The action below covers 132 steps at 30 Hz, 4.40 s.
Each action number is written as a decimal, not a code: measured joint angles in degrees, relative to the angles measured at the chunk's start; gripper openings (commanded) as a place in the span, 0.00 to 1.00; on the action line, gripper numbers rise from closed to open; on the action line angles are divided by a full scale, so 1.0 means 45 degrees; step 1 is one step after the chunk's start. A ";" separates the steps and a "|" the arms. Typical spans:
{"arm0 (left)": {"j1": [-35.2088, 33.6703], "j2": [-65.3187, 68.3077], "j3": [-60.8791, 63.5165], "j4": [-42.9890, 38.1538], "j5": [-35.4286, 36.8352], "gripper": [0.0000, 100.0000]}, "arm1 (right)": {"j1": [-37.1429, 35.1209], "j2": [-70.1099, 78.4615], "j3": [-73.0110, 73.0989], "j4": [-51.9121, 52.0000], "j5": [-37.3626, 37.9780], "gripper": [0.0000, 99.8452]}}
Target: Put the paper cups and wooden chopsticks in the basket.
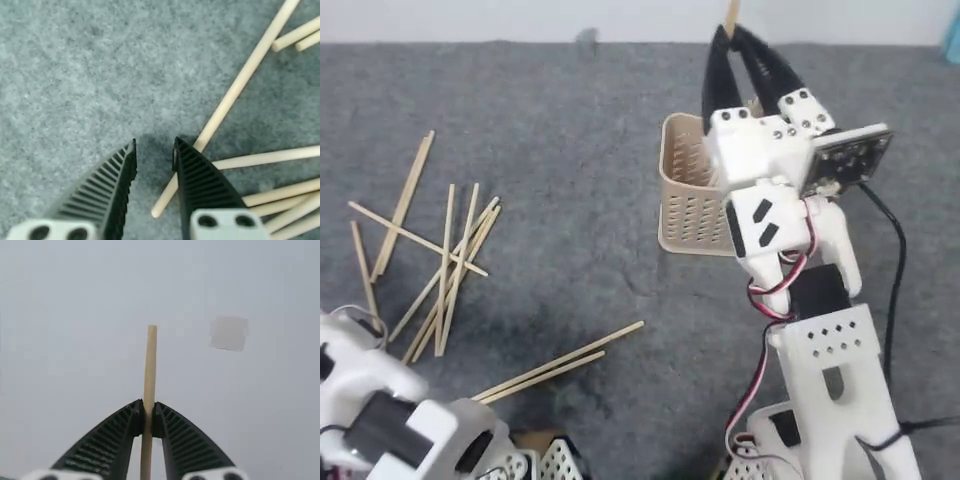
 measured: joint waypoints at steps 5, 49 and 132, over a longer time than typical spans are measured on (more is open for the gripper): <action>0.0000 0.0000 0.0000 0.0000 0.0000 0.11 | 0.0469 0.0000 0.0879 -0.0059 0.0000 0.01; 0.0059 0.0000 -0.4063 0.1993 0.0000 0.11 | 0.0684 -0.9319 0.2208 1.6391 -0.0117 0.02; 0.3731 2.0181 -3.1902 1.2484 -0.1934 0.01 | 0.2579 -1.1565 1.2581 1.3695 0.1719 0.03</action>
